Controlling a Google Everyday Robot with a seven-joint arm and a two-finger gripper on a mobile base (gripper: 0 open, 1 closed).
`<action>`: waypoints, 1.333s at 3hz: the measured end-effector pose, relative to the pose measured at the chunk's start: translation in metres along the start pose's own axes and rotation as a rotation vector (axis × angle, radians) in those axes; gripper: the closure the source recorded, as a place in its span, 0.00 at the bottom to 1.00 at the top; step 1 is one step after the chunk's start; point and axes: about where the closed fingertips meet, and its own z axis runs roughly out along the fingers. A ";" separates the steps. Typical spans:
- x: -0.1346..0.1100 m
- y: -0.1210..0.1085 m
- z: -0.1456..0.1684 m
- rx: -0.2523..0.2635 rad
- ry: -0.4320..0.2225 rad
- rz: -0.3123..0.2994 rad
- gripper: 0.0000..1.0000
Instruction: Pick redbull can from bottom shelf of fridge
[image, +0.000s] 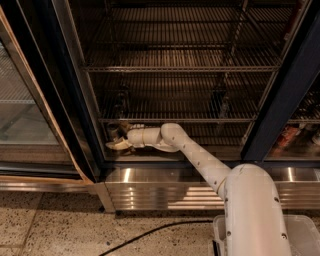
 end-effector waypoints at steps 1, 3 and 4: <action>0.000 0.000 0.000 0.000 0.000 0.000 0.57; 0.000 0.000 0.000 0.000 0.000 0.000 1.00; -0.004 0.004 0.002 0.000 -0.010 -0.001 1.00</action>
Offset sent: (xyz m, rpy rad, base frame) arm 0.0000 0.0000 0.0000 0.0000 0.0000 0.0000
